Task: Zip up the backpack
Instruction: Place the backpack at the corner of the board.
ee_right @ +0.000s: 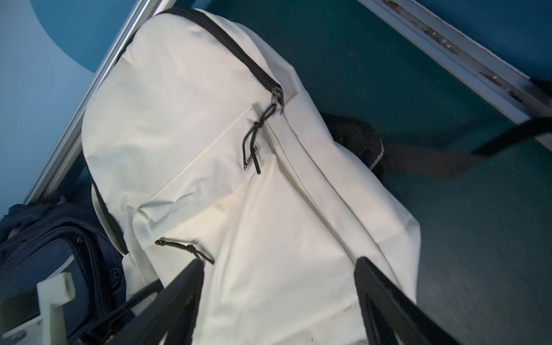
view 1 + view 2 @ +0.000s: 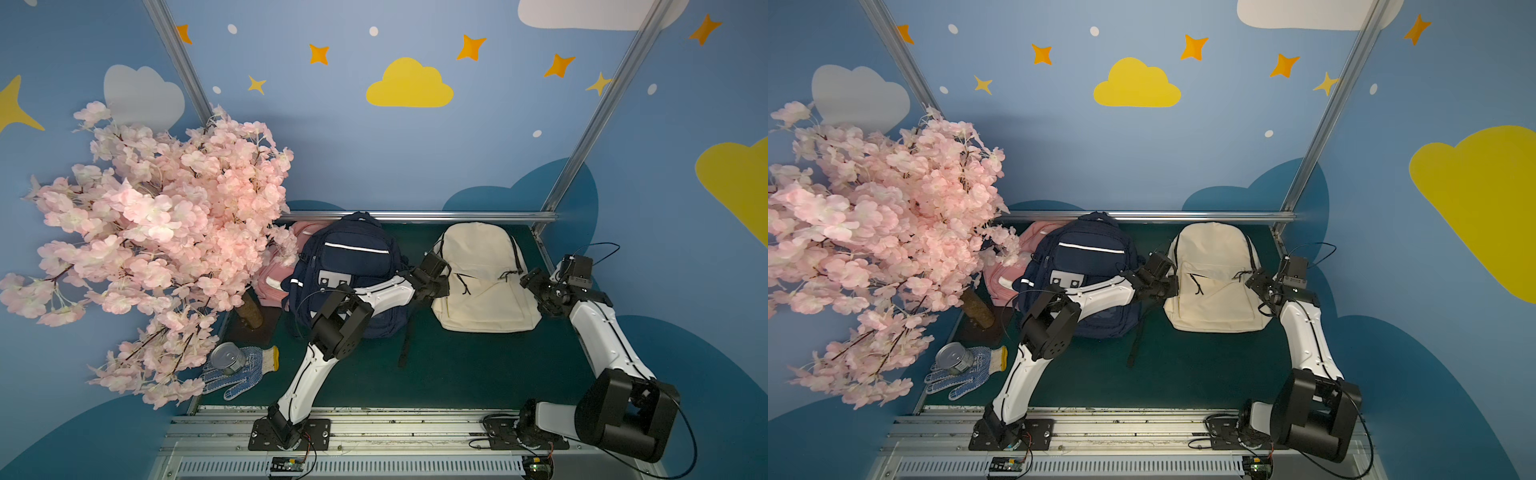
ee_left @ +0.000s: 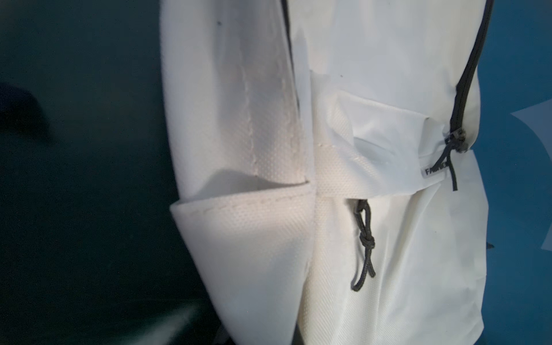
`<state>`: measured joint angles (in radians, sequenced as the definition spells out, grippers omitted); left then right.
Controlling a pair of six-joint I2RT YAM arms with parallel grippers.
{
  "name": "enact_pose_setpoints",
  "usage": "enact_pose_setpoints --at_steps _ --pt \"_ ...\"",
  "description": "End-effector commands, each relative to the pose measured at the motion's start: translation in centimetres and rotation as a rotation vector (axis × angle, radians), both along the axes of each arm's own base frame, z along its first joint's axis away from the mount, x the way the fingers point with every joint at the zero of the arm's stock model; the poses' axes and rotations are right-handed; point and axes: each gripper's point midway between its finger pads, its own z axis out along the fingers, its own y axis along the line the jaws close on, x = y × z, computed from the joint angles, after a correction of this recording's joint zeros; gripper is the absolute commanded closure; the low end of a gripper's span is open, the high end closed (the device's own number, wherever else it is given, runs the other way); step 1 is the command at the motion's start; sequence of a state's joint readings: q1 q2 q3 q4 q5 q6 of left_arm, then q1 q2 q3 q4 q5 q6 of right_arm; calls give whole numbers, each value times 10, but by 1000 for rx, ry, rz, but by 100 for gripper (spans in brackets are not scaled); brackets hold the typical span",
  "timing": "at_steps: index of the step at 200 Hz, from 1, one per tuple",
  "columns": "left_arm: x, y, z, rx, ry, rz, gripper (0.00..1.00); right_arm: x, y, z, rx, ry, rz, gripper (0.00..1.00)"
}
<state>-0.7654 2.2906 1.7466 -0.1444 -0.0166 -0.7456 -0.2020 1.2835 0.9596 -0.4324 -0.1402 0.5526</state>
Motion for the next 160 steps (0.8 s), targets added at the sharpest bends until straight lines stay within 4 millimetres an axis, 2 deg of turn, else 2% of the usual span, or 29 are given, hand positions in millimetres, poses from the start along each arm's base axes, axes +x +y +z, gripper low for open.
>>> enact_pose_setpoints --at_steps 1,21,34,44,61,86,101,120,141,160 --pt "16 -9 8 -3 -57 3 97 -5 25 0 92 -35 99 18" --pt "14 -36 16 -6 -95 -58 97 -4 62 -9 189 -52 209 19" --pt "16 -52 17 -18 -96 -84 97 -5 84 -23 217 -12 258 21" --pt "19 -64 16 -37 -89 -102 97 -3 93 -35 227 11 272 21" --pt "25 -80 12 -69 -72 -117 97 6 94 -56 277 34 247 23" --pt "30 -98 16 -104 -76 -125 96 13 72 -82 325 105 199 25" --pt "32 -101 24 -106 -86 -120 85 13 57 -92 336 139 154 25" --pt "34 -98 44 -96 -117 -106 61 11 45 -94 316 137 105 25" --pt "29 -86 79 -51 -163 -120 43 9 42 -80 267 101 98 25" --pt "18 -56 112 73 -197 -127 30 6 47 -60 209 58 129 25"
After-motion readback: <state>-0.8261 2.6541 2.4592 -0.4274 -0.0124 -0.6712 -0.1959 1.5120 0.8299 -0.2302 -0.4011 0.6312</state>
